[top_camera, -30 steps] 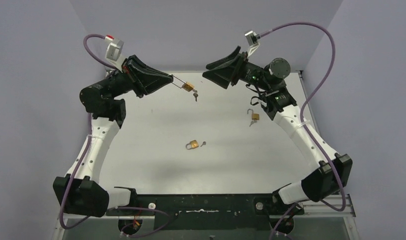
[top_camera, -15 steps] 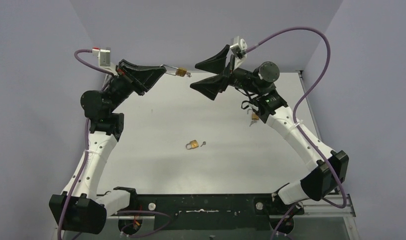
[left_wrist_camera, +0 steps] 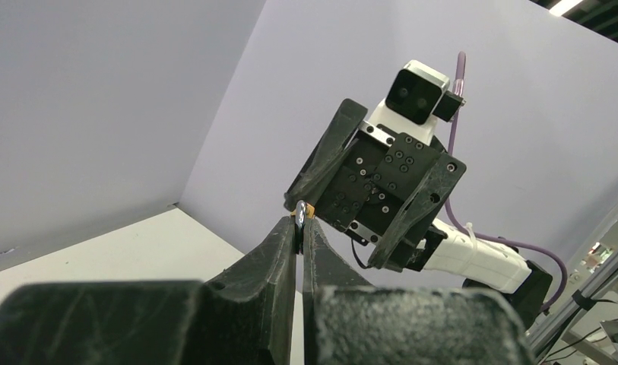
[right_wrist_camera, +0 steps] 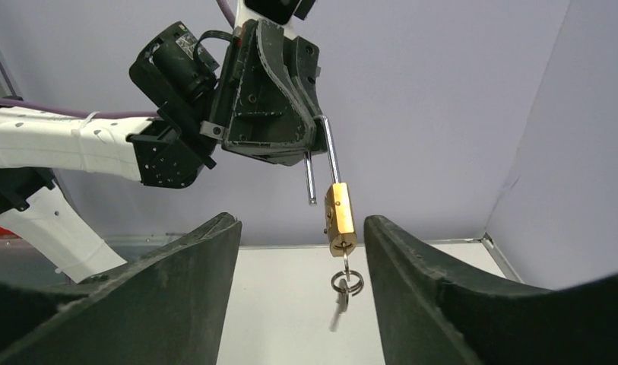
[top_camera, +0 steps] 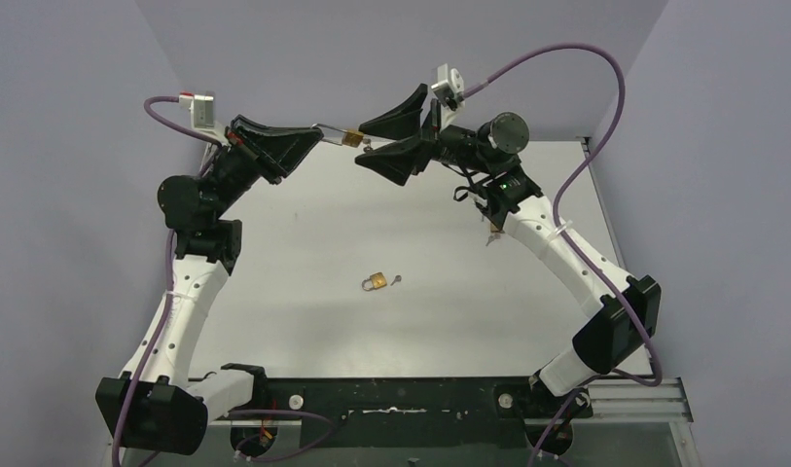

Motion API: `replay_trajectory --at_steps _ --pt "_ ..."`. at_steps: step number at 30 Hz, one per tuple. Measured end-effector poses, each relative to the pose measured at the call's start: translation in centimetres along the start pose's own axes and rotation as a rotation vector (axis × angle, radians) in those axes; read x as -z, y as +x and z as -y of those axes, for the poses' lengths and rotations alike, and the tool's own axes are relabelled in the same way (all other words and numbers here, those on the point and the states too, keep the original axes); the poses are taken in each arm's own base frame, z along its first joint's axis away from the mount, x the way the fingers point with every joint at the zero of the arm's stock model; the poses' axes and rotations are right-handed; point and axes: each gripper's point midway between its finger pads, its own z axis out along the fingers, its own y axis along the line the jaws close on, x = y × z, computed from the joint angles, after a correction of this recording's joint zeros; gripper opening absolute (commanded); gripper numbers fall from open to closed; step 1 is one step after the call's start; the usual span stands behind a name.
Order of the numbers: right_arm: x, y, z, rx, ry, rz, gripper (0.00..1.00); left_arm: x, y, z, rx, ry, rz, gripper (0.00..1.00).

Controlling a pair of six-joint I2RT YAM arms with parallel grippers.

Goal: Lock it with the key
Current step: Lock the lock.

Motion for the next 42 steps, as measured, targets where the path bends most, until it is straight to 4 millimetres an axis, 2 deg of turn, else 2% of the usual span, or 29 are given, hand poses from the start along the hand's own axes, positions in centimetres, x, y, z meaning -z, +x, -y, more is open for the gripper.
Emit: replay_trajectory --at_steps 4,8,12,19,23,30,36,42 --pt "-0.3 -1.2 -0.3 0.02 -0.019 0.015 0.52 -0.1 0.0 -0.1 -0.002 0.003 0.001 0.0" --pt "-0.6 -1.7 -0.4 0.019 -0.034 0.016 0.53 -0.1 0.1 -0.3 0.0 0.002 -0.001 0.0" --pt "-0.7 -1.1 -0.1 -0.002 -0.032 0.004 0.57 -0.1 0.1 -0.3 -0.002 0.006 -0.002 0.0" --pt "-1.0 0.6 1.0 -0.04 -0.02 -0.024 0.57 -0.1 0.1 0.1 -0.006 0.022 -0.005 0.0" --pt "-1.1 0.9 1.2 -0.051 -0.018 -0.031 0.51 -0.1 0.1 0.3 -0.002 0.029 -0.009 0.0" --pt "-1.3 -0.1 0.9 -0.081 -0.034 -0.013 0.35 -0.1 0.1 0.5 0.001 0.035 -0.01 0.0" --pt "-1.6 -1.0 0.7 -0.128 -0.072 -0.001 0.36 -0.1 0.1 0.5 -0.006 0.041 -0.007 0.0" --pt "-1.9 0.0 1.3 -0.21 -0.091 -0.022 0.37 -0.1 0.0 0.5 -0.008 0.041 -0.005 0.0"
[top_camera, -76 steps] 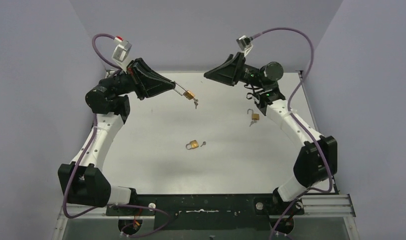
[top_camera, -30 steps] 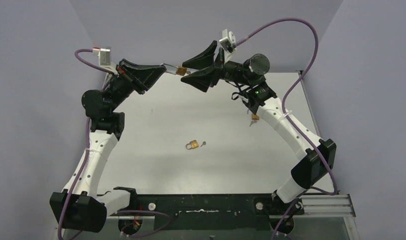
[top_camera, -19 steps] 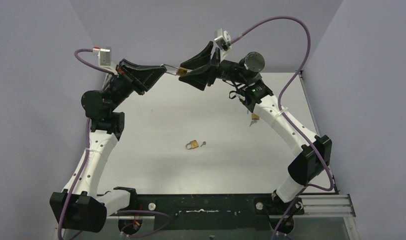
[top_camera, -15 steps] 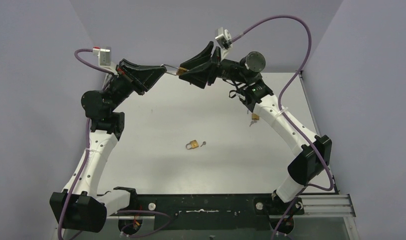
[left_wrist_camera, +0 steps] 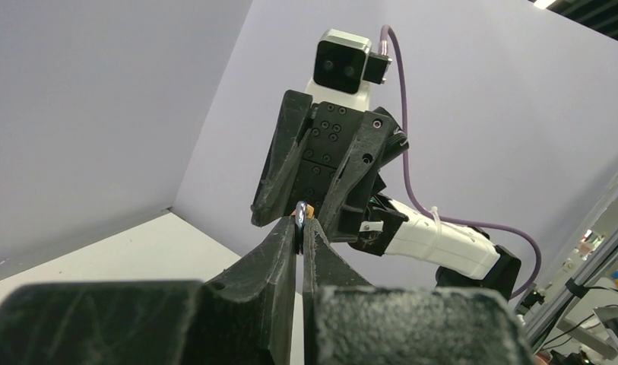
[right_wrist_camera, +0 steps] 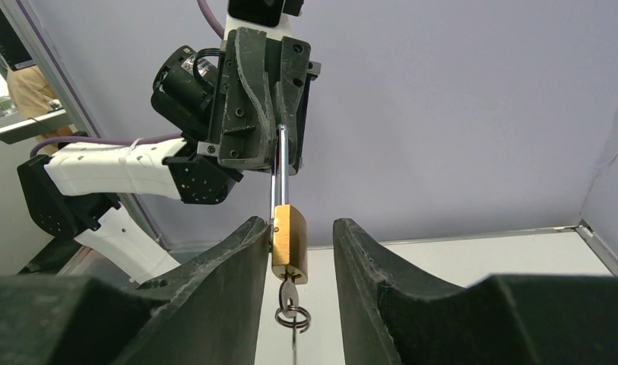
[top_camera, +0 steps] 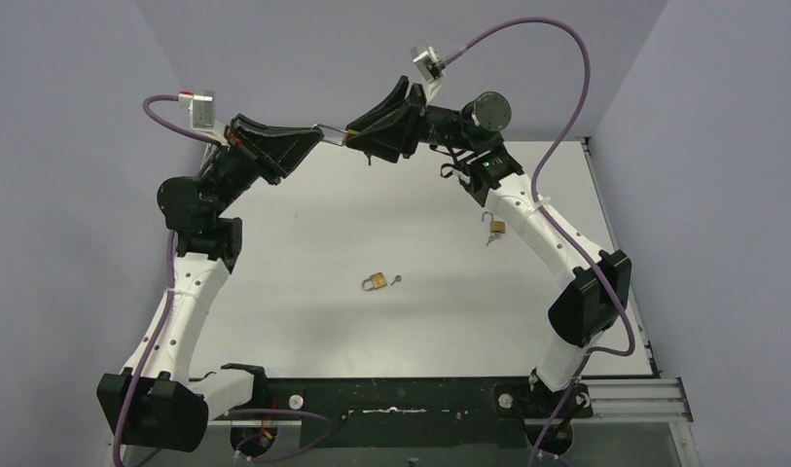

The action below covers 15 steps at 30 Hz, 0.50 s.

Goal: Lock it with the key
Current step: Lock the lock.

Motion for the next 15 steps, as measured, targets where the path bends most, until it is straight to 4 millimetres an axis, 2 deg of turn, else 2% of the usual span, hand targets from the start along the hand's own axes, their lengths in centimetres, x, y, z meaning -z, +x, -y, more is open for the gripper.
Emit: replay_trajectory --at_steps 5,7,9,13,15 --pt "0.0 0.5 0.4 -0.044 -0.005 -0.011 0.37 0.0 -0.1 0.0 -0.005 0.001 0.002 0.0" --pt "0.0 0.5 0.2 -0.056 -0.01 -0.014 0.34 0.0 -0.1 0.1 -0.007 0.003 0.002 0.0" --pt "0.0 0.3 0.1 -0.059 -0.016 -0.014 0.27 0.0 -0.1 0.1 -0.009 0.005 0.003 0.0" --pt "-0.1 -0.3 -0.6 -0.072 -0.039 -0.014 0.0 0.1 -0.3 0.0 -0.015 0.006 0.007 0.0" --pt "-0.1 -0.7 -0.7 -0.093 -0.054 -0.011 0.0 0.0 -0.4 0.2 -0.024 0.013 0.014 0.0"
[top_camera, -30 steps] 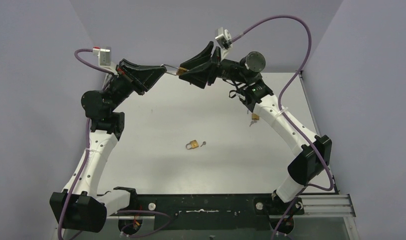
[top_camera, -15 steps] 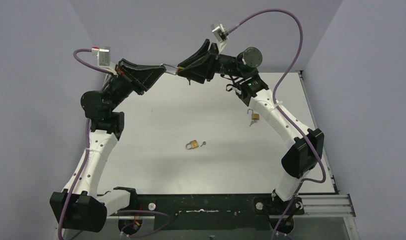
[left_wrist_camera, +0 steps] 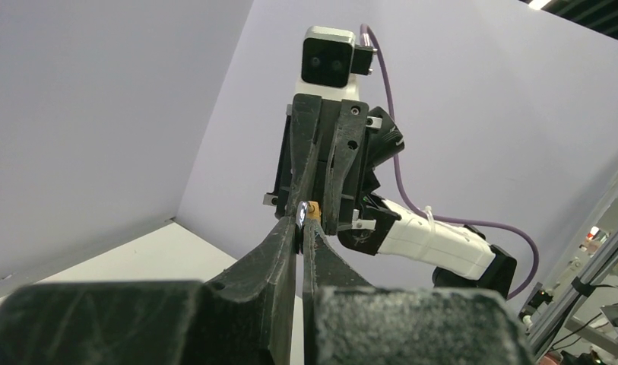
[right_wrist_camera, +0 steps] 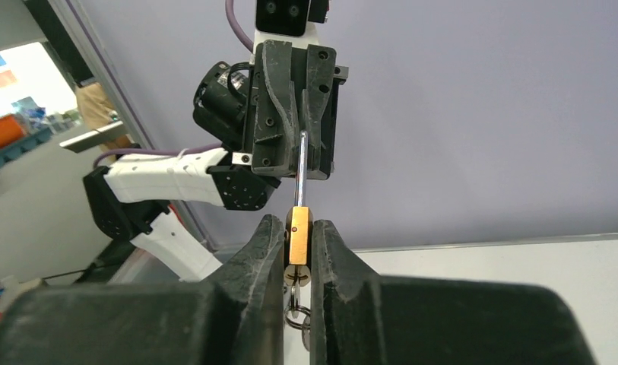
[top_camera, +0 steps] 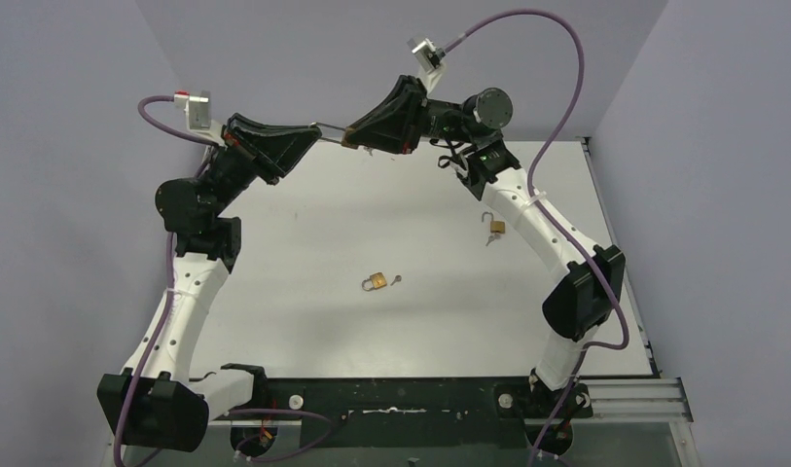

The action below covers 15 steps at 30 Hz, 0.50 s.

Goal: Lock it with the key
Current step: Lock the lock.

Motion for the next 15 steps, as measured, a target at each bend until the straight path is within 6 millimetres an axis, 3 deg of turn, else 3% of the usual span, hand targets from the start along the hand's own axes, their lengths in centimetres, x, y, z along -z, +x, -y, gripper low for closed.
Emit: replay_trajectory --at_steps 8,15 --pt "0.24 0.26 0.53 -0.236 -0.086 0.016 0.0 0.16 0.26 -0.43 -0.026 -0.032 -0.01 0.0" --pt "0.34 -0.1 -0.39 -0.37 -0.142 -0.004 0.0 0.21 0.43 0.2 -0.021 -0.07 -0.002 0.0"
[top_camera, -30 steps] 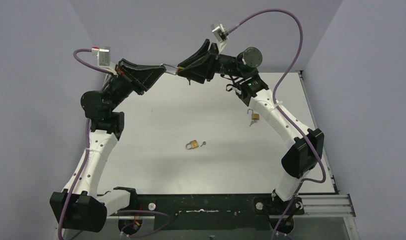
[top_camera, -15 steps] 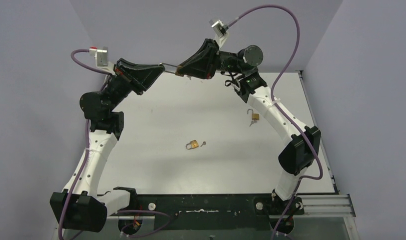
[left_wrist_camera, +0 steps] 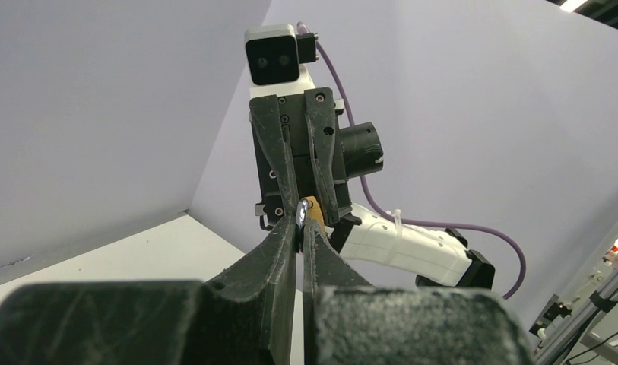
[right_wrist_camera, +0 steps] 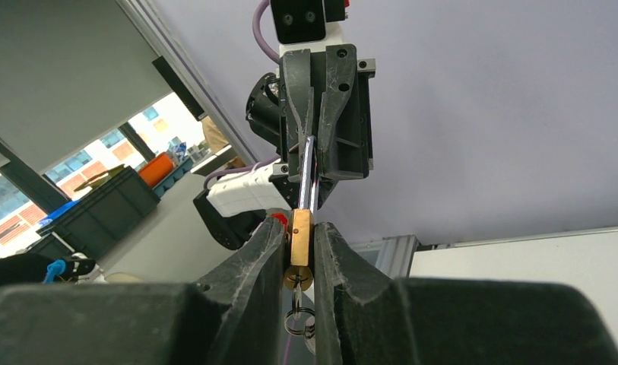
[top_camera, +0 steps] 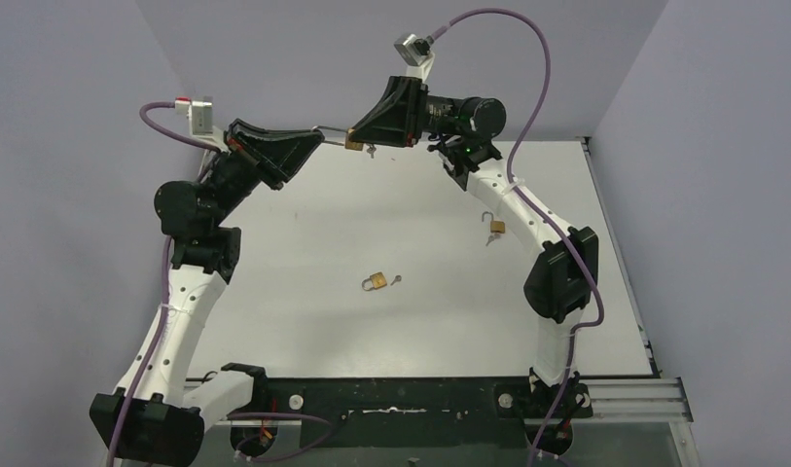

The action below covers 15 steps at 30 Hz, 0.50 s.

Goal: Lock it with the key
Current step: Lock the lock.

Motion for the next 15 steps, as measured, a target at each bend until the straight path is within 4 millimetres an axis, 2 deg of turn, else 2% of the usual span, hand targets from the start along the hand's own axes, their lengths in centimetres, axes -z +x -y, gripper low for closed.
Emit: replay_trajectory --at_steps 7,15 --pt "-0.1 -0.2 -1.1 -0.025 -0.02 -0.014 0.0 -0.3 -0.2 1.1 0.05 0.0 0.031 0.0" --pt "0.2 -0.2 0.0 -0.037 -0.016 -0.012 0.0 -0.5 0.1 0.2 0.1 -0.055 0.041 0.0"
